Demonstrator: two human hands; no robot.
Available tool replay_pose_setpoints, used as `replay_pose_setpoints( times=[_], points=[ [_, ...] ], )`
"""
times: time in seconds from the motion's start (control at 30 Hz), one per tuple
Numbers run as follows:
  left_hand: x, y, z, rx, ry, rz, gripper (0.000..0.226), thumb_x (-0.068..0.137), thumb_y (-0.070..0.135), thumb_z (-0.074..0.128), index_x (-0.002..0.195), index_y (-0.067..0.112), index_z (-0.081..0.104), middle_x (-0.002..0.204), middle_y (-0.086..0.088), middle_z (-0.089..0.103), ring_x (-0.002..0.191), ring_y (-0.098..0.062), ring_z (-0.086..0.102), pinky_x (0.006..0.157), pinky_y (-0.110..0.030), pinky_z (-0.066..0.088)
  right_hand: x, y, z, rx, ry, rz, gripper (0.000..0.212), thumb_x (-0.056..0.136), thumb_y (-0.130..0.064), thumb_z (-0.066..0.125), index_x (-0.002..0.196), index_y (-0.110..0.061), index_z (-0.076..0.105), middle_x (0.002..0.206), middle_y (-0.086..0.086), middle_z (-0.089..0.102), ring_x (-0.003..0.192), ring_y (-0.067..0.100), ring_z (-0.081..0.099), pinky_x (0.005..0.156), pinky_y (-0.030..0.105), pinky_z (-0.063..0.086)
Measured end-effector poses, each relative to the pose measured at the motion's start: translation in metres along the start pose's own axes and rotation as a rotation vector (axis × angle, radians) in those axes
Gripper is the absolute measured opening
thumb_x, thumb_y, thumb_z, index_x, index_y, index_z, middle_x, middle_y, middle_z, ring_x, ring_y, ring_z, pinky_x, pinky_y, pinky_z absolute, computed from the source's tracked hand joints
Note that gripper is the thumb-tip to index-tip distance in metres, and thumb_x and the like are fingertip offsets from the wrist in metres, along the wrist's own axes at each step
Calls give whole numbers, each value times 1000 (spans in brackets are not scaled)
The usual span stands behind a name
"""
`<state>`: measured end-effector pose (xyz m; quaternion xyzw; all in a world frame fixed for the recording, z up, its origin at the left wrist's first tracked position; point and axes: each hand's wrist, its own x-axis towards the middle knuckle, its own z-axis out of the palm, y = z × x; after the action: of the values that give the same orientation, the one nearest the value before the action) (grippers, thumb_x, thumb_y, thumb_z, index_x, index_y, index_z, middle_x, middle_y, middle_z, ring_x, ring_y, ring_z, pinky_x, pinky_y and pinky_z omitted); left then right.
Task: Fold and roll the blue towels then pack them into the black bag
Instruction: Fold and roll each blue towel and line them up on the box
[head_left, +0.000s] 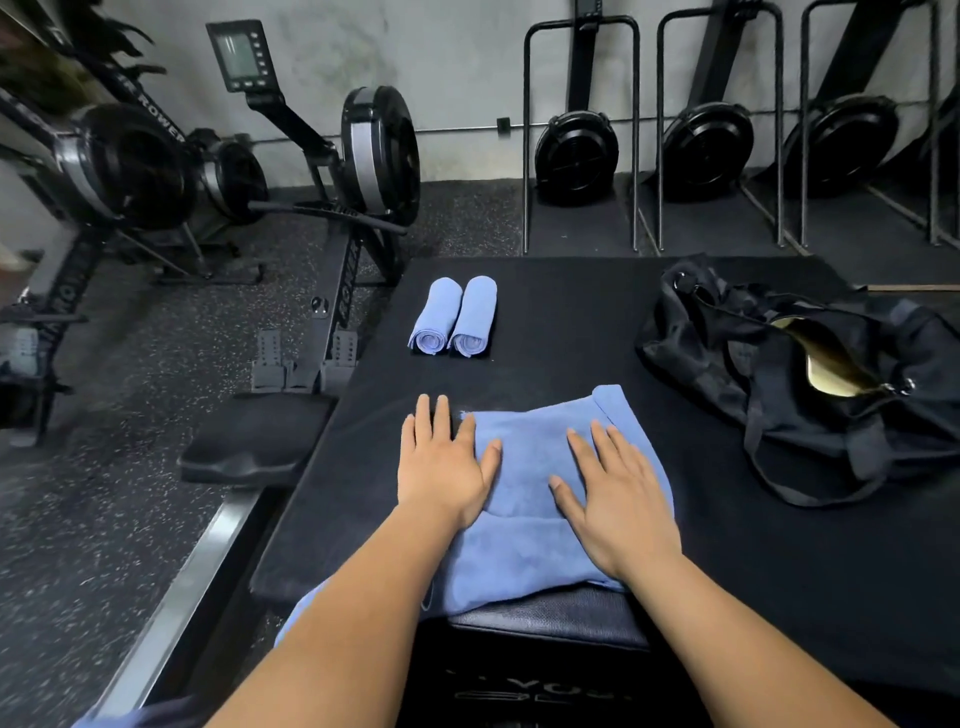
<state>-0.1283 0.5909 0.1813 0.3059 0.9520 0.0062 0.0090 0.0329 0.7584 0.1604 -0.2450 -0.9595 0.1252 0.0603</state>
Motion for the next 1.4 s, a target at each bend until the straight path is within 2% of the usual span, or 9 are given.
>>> replay_pose_setpoints(
  times=[0.17,0.23,0.3,0.37,0.5,0.7,0.9,1.13,1.4],
  points=[
    [11,5,-9,-46,-38,-235,86,102,67,7,167,10,19,174,-19,-6,160,-38,-14,129,-52,-3,-2,-1,-1,-5,13,59,80,98,-76,16,166,-34,15,176,4,-4,162,20,-10,131,41,2],
    [8,11,-6,-69,92,-134,80,104,61,16,163,7,26,175,-19,2,161,-37,-5,130,-51,3,-2,-3,-3,-8,11,68,79,99,-75,18,166,-34,15,176,6,-5,161,21,-11,131,41,1],
    [1,20,1,-102,195,76,73,104,56,24,159,10,36,173,-14,17,159,-34,13,129,-48,11,-2,-3,-4,-19,8,72,79,99,-75,18,166,-33,14,176,6,-6,161,21,-11,131,41,0],
    [-6,27,12,-126,167,198,72,103,58,25,159,14,38,171,-10,26,157,-30,22,128,-45,15,-2,-3,-4,-33,-6,74,80,100,-75,17,167,-32,10,176,6,-8,161,21,-12,131,41,0],
    [-4,28,21,-72,70,120,80,102,66,15,166,20,23,175,-10,12,162,-30,3,131,-45,2,5,-2,-9,-38,-45,90,78,103,-70,19,168,-28,6,175,8,-9,161,23,-12,131,42,-1],
    [1,30,22,-51,28,101,86,100,70,9,168,18,9,176,-12,-5,162,-29,-14,130,-48,-4,37,26,-25,-155,-8,327,75,105,-63,17,165,-18,19,174,16,3,161,30,-2,129,48,6],
    [4,27,20,-40,-25,112,97,95,79,1,168,16,-1,174,-11,-16,159,-27,-24,130,-48,-6,31,9,-13,-142,-64,86,79,104,-68,17,167,-21,10,176,8,-3,162,27,-6,130,44,4],
    [22,9,12,38,-99,163,100,92,85,-2,167,19,-9,173,-7,-24,157,-23,-29,129,-49,-11,45,24,-15,-134,-97,66,85,99,-76,11,168,-27,4,175,5,-13,161,23,-15,131,44,0],
    [40,5,13,63,-97,181,102,91,85,-6,167,18,-10,173,-8,-24,158,-25,-29,129,-50,-9,64,23,-14,-153,-135,73,85,98,-77,8,167,-29,-6,173,3,-22,159,21,-22,130,44,-4]
  ],
)
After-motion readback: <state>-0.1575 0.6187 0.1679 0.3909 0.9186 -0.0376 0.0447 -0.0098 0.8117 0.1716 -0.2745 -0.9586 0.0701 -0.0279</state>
